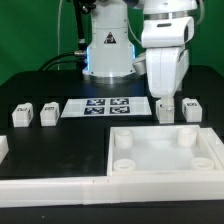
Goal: Assemble one leg
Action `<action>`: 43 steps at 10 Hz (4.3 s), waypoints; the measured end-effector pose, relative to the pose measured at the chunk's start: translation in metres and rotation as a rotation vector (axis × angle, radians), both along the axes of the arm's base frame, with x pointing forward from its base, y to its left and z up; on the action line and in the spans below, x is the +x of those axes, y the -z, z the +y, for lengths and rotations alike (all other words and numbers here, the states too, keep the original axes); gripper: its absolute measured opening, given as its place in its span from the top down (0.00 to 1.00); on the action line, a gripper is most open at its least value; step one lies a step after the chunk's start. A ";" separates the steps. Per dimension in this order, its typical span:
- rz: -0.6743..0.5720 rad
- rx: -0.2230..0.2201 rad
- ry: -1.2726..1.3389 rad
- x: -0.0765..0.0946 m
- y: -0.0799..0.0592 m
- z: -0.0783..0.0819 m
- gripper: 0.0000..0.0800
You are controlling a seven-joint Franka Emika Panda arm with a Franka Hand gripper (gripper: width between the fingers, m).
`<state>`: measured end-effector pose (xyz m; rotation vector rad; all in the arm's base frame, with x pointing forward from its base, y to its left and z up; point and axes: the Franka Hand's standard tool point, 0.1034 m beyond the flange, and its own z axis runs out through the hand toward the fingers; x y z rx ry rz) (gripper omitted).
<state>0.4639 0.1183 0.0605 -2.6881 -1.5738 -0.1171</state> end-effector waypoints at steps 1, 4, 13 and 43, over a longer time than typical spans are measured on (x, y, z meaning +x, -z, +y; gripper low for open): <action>0.009 0.006 0.111 -0.003 0.000 0.006 0.19; 0.031 0.029 0.373 -0.003 0.002 0.004 0.19; 0.142 0.020 0.949 -0.036 0.009 0.043 0.19; 0.865 -0.518 0.943 -0.091 0.054 0.052 0.64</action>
Offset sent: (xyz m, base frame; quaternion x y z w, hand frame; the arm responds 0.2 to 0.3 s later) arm 0.0000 0.0000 0.0000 0.0000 0.0000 0.2667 0.9638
